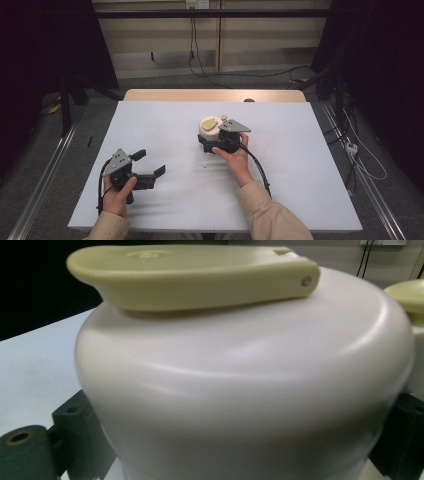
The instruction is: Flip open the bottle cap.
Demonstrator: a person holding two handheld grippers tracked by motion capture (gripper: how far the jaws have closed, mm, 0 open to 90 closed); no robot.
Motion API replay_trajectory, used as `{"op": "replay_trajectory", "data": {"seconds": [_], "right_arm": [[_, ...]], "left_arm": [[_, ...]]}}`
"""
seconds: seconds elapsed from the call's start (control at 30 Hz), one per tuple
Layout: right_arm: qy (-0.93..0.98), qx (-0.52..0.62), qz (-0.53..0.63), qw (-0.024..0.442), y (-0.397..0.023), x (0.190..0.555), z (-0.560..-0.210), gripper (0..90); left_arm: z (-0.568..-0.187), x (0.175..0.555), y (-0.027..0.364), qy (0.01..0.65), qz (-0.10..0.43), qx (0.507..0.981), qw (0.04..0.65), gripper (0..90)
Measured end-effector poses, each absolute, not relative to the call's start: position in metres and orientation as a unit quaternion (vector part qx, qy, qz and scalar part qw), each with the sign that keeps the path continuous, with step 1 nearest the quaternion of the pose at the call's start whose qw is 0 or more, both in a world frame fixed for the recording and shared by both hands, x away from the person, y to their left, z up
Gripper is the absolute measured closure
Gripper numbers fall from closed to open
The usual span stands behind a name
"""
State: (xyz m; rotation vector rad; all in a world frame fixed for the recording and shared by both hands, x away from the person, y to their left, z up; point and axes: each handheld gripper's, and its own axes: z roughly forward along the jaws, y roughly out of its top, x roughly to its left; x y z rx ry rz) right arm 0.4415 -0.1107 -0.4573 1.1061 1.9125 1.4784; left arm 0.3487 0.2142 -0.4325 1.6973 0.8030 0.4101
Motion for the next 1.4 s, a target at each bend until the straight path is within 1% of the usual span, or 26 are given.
{"op": "replay_trajectory", "data": {"seconds": [0.5,0.93,1.23,1.4], "right_arm": [[0.699,0.404,0.540,0.238,-0.111,0.442,-0.458,6.6],[0.699,0.405,0.539,0.239,-0.111,0.442,-0.457,6.6],[0.700,0.404,0.539,0.238,-0.111,0.442,-0.458,6.5],[0.700,0.403,0.540,0.238,-0.111,0.442,-0.458,6.5]], "left_arm": [[-0.421,0.359,0.202,0.345,0.171,0.717,0.580,3.7],[-0.416,0.367,0.188,0.349,0.154,0.725,0.574,3.8],[-0.413,0.376,0.173,0.351,0.116,0.712,0.597,2.6],[-0.411,0.380,0.165,0.345,0.122,0.721,0.589,2.4]]}}
